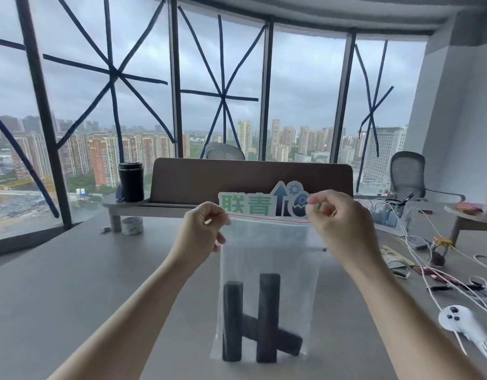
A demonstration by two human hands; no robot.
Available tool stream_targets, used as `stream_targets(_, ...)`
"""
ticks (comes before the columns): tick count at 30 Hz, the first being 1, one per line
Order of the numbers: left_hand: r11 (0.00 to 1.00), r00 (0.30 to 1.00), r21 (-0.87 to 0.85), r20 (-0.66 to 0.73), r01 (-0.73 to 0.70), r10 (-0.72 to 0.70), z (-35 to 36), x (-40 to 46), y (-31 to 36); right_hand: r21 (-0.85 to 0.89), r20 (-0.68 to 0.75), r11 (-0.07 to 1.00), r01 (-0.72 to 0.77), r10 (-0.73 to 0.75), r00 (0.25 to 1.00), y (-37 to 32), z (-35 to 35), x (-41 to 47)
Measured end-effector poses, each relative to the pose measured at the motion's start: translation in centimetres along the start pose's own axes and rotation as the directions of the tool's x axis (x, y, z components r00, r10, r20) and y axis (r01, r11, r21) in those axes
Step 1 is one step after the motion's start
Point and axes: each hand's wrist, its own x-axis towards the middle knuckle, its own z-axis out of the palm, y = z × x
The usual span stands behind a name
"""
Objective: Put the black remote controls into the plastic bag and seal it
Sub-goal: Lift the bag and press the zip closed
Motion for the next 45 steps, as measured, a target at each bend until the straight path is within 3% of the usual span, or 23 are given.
stream_targets(2,0.998,0.998,0.035,0.036,-0.052,0.051,0.9,0.0,1.2,0.001,0.114,0.974,0.228,-0.227,0.967,-1.8,0.6,-0.5)
stream_targets(4,0.993,0.994,0.076,0.071,-0.093,0.088,1.5,0.1,1.9,-0.015,0.259,0.951,0.308,-0.294,0.92,-3.1,1.7,-0.3)
stream_targets(9,0.979,0.987,0.145,0.088,-0.144,0.133,1.7,-0.2,2.6,-0.008,0.38,0.986,0.164,-0.149,0.913,-4.0,2.6,1.3)
stream_targets(13,0.977,0.986,0.155,0.095,-0.148,0.134,1.5,-0.3,2.9,0.013,0.462,0.987,0.158,-0.146,0.875,-4.8,2.5,1.8)
stream_targets(21,0.964,0.983,0.196,0.062,-0.183,0.174,1.7,-0.4,3.3,-0.08,0.445,0.974,0.212,-0.155,0.882,-5.6,2.5,2.0)
stream_targets(27,0.936,0.968,0.268,-0.04,-0.229,0.248,1.7,-0.5,2.3,-0.113,0.418,0.965,0.237,-0.171,0.893,-5.3,3.5,1.2)
stream_targets(38,0.978,0.97,0.195,-0.216,-0.073,0.116,-1.8,0.2,0.0,-0.203,0.42,0.952,0.231,-0.128,0.898,-1.5,2.6,-0.1)
stream_targets(45,0.976,0.951,0.212,-0.292,-0.039,0.102,-4.0,0.3,-1.5,-0.223,0.406,0.944,0.243,-0.136,0.903,-0.2,2.1,-0.9)
